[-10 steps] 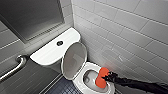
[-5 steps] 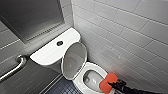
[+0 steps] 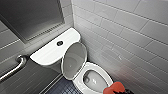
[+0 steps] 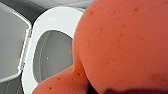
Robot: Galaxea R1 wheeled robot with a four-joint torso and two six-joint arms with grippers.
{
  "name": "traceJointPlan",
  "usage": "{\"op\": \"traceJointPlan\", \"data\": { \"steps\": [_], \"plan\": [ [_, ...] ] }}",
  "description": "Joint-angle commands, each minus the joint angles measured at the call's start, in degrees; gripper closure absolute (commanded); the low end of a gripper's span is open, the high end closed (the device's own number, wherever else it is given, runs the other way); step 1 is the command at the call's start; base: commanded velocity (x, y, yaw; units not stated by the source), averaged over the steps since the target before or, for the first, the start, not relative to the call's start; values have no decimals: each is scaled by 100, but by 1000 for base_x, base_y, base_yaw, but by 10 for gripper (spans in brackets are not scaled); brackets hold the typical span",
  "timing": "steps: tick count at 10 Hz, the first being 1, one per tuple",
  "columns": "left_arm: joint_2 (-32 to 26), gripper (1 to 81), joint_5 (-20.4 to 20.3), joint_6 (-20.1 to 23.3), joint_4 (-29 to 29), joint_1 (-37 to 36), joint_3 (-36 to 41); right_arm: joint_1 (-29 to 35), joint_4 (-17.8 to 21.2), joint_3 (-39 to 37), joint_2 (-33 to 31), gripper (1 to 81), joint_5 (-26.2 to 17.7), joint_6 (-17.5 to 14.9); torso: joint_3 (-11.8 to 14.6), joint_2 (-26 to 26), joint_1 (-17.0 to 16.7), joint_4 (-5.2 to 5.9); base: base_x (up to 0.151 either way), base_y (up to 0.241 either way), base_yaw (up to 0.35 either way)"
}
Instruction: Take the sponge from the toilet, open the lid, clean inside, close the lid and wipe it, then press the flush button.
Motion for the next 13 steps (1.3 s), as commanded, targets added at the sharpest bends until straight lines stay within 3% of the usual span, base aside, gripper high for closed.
{"op": "traceJointPlan", "data": {
  "steps": [1, 4, 7, 11, 13],
  "plan": [
    [61, 10, 106, 16, 89, 201, 28, -273, -46, 260, -244, 811, -159, -85, 0, 0, 0, 0, 0, 0, 0],
    [61, 10, 106, 16, 89, 201, 37, -511, -98, 477, -147, 811, -132, -102, 0, 0, 0, 0, 0, 0, 0],
    [61, 10, 97, 16, 89, 201, 29, -380, -345, 1321, -453, 811, -184, -129, 0, -2, 0, 0, 0, 0, 0],
    [70, 10, 106, 59, 81, 201, 28, 877, -328, 1332, -657, 811, -1081, -85, 2, -2, 0, 0, 0, 0, 0],
    [70, 10, 106, 68, 81, 201, 28, 1386, -241, 1068, -578, 811, -1160, -33, 0, -2, 0, 0, 0, 0, 0]
  ]
}}
